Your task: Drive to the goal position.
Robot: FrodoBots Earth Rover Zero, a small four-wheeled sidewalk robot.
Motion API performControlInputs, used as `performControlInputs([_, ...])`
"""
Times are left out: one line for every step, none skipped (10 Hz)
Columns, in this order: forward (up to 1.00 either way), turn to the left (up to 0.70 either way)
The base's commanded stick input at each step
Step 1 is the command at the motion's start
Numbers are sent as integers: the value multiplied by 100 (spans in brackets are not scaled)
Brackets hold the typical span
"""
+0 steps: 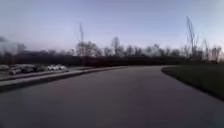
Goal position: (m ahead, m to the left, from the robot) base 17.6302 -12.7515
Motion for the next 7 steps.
performControlInputs([100, -38])
performControlInputs([100, 3])
performControlInputs([100, 3])
performControlInputs([100, 3])
performControlInputs([100, 3])
performControlInputs([100, 3])
performControlInputs([100, 3])
